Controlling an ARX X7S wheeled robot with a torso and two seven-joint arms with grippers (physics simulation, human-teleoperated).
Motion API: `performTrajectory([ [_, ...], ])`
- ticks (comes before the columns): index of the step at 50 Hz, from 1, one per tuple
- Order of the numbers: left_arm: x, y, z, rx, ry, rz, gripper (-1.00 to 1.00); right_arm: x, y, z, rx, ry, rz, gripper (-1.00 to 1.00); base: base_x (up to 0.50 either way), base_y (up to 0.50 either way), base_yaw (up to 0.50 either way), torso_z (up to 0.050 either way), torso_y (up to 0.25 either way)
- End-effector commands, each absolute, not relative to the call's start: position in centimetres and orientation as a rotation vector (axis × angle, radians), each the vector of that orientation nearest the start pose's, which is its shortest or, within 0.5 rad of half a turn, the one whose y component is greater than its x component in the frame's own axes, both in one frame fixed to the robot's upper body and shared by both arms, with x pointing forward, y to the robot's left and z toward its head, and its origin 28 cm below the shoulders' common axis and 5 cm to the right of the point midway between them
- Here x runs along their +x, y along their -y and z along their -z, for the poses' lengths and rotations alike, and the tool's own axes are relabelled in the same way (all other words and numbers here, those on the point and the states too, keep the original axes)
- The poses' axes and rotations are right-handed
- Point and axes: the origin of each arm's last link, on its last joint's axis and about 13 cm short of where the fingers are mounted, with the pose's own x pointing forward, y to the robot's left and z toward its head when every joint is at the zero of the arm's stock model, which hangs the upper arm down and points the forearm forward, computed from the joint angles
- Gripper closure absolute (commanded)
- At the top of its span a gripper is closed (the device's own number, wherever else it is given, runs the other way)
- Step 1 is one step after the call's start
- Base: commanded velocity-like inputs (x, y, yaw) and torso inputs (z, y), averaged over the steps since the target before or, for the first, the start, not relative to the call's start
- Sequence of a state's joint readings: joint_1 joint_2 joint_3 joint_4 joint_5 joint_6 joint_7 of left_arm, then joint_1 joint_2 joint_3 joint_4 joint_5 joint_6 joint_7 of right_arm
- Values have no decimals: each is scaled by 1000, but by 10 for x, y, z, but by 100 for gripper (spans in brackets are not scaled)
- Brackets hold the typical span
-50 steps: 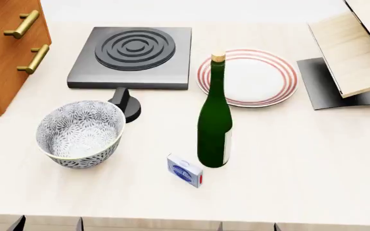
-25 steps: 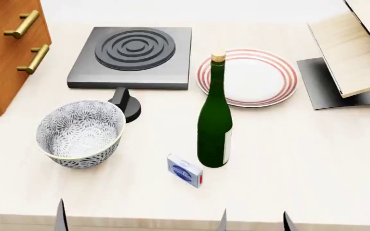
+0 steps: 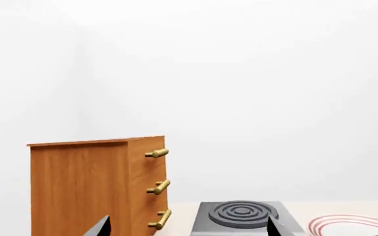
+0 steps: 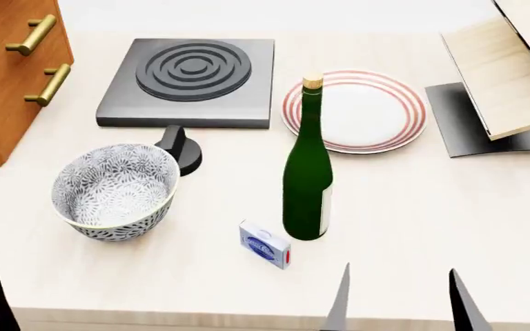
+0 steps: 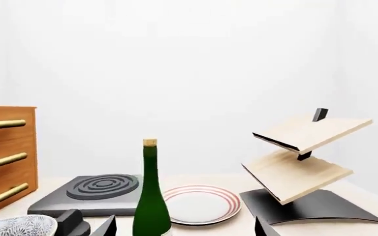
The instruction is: Pick up the akita bowl and put it on the plate.
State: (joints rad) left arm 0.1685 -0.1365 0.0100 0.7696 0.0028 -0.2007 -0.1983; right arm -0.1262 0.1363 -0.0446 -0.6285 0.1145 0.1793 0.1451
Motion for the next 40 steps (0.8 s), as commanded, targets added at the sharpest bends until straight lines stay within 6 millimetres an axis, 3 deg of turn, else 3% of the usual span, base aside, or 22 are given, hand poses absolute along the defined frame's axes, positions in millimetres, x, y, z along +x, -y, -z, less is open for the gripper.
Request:
performTrajectory([
  [1, 148, -228, -139, 70, 460, -180, -100, 168, 112, -115, 30, 345, 46, -100, 0, 0, 0, 0, 0],
  [24, 160, -245, -125, 38, 426, -273, -100, 176, 123, -100, 61, 302, 96, -100, 0, 0, 0, 0, 0],
  [40, 160, -242, -122, 39, 420, -263, -100, 175, 120, -99, 53, 298, 86, -100, 0, -103, 0, 0, 0],
])
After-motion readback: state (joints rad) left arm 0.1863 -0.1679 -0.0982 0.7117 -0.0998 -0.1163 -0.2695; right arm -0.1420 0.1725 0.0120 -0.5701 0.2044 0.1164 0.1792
